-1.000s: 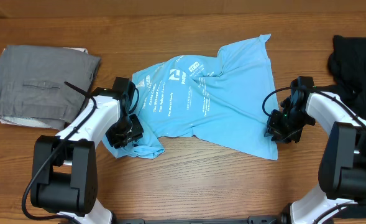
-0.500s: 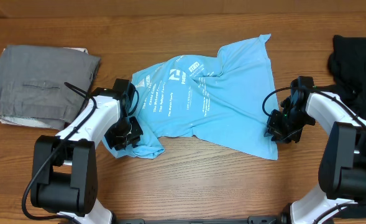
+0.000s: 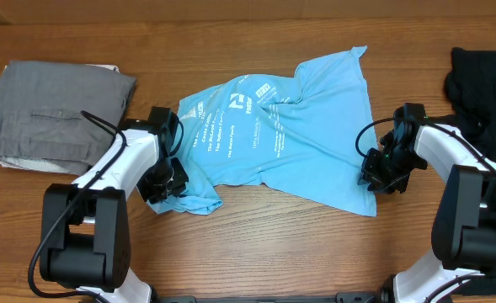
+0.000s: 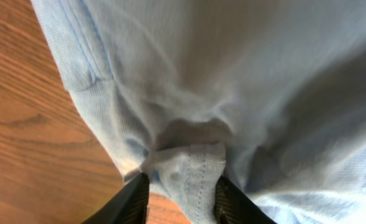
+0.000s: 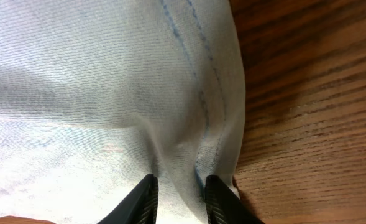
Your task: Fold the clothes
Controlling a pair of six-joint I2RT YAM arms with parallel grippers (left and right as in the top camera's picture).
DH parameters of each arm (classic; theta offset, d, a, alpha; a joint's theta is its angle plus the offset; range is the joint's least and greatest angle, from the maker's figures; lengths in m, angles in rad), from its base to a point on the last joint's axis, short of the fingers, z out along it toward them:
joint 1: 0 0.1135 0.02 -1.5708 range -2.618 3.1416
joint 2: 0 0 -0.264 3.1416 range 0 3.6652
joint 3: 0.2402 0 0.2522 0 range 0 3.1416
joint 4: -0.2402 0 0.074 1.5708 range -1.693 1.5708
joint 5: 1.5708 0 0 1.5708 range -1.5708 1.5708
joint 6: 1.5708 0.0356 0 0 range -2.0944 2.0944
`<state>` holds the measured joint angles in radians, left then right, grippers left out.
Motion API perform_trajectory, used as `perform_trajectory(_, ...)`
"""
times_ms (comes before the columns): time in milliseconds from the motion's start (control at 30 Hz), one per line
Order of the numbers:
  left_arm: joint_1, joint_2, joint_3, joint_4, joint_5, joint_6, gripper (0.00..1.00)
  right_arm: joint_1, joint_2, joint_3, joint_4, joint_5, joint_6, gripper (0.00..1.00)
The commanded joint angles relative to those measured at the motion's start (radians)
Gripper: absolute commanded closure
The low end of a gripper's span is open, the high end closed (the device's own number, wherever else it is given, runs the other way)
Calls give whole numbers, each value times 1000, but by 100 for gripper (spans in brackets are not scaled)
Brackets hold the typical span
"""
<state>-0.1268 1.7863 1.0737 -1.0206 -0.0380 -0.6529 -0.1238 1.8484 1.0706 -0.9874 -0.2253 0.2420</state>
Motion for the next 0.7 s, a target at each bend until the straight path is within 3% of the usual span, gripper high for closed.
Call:
perform_trajectory(0, 5, 13, -7, 24, 9, -13, 61, 13, 54, -42, 33, -20, -11, 70)
perform_trajectory(433, 2, 25, -8, 79, 64, -13, 54, 13, 54, -42, 34, -20, -11, 70)
perform_trajectory(667, 2, 25, -57, 96, 64, -13, 60, 13, 54, -42, 36, -20, -10, 70)
